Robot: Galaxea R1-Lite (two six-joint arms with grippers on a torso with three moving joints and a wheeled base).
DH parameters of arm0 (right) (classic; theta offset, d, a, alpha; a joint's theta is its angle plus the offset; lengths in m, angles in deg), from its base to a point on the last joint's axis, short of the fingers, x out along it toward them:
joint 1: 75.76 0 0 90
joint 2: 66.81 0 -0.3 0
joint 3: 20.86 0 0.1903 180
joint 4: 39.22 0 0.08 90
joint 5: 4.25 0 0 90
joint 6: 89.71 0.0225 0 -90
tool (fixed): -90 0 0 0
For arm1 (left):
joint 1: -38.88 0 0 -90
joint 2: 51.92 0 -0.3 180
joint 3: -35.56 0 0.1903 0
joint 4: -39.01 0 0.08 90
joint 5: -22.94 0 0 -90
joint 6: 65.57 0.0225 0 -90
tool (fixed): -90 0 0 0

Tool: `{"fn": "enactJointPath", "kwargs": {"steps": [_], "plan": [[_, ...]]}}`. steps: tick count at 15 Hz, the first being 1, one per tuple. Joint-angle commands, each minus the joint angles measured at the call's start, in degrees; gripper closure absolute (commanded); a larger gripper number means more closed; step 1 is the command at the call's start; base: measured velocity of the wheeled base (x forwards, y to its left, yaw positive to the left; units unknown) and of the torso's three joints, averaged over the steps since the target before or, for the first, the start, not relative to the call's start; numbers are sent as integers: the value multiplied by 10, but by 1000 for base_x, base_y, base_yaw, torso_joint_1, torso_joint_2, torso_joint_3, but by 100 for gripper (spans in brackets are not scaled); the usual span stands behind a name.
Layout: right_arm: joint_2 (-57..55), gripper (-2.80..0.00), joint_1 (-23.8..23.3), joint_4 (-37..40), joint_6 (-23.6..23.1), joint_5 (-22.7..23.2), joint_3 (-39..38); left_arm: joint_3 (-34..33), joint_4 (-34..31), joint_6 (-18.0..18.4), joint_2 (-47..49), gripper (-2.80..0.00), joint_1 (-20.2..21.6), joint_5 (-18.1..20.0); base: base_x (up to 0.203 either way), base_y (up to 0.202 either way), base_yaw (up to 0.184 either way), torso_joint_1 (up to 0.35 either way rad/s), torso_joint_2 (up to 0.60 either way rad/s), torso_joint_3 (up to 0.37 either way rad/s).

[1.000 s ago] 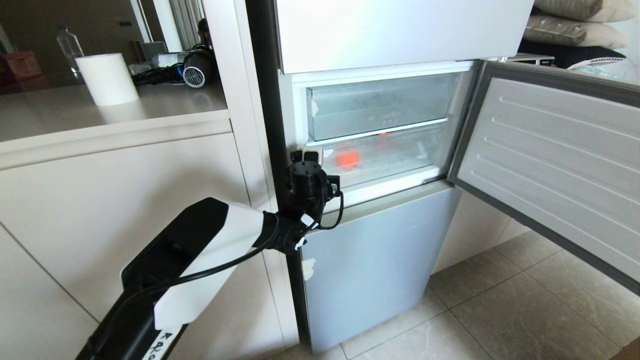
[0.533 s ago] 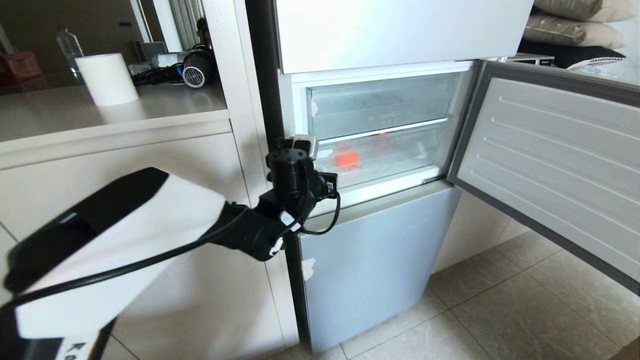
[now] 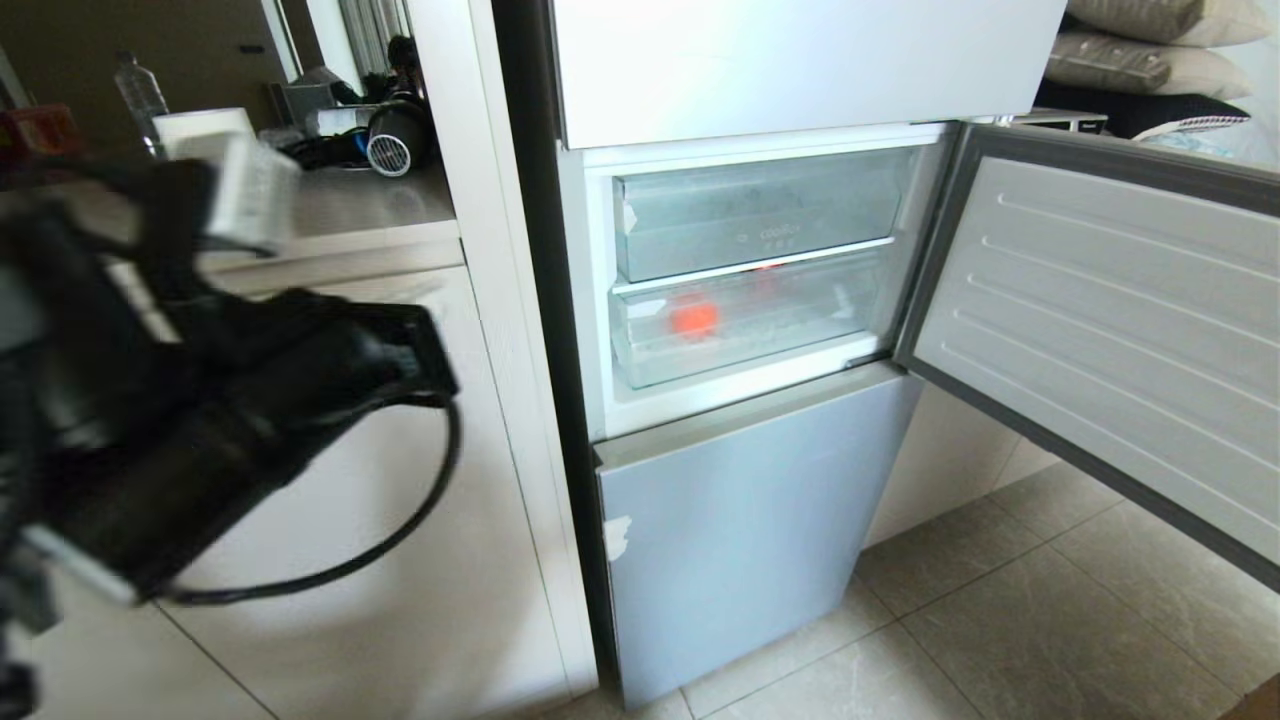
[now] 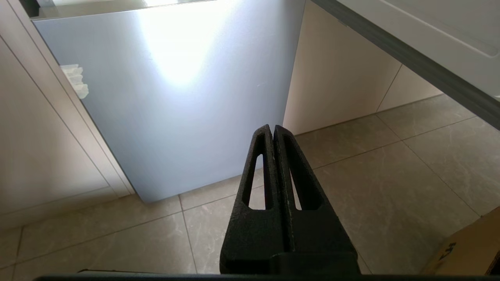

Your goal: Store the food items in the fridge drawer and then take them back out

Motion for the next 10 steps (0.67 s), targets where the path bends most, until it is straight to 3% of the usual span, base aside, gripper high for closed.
{"fn": "enactJointPath", "kwargs": {"steps": [1, 4, 5, 6, 8, 10], "plan": [[-1, 0, 0, 0, 0, 0, 0, -66, -25, 3, -196, 0, 33, -20, 0, 0, 0, 0, 0, 0], [0, 0, 0, 0, 0, 0, 0, -179, -124, 18, -372, 0, 210, -46, 0, 0, 0, 0, 0, 0], [-1, 0, 0, 0, 0, 0, 0, -229, -172, 25, -435, 0, 243, -38, 0, 0, 0, 0, 0, 0], [-1, 0, 0, 0, 1, 0, 0, -274, -227, 32, -490, 0, 256, -16, 0, 0, 0, 0, 0, 0], [-1, 0, 0, 0, 0, 0, 0, -352, -399, 66, -587, 0, 273, 70, 0, 0, 0, 0, 0, 0], [0, 0, 0, 0, 0, 0, 0, -364, -520, 82, -625, 0, 294, 113, 0, 0, 0, 0, 0, 0]]}}
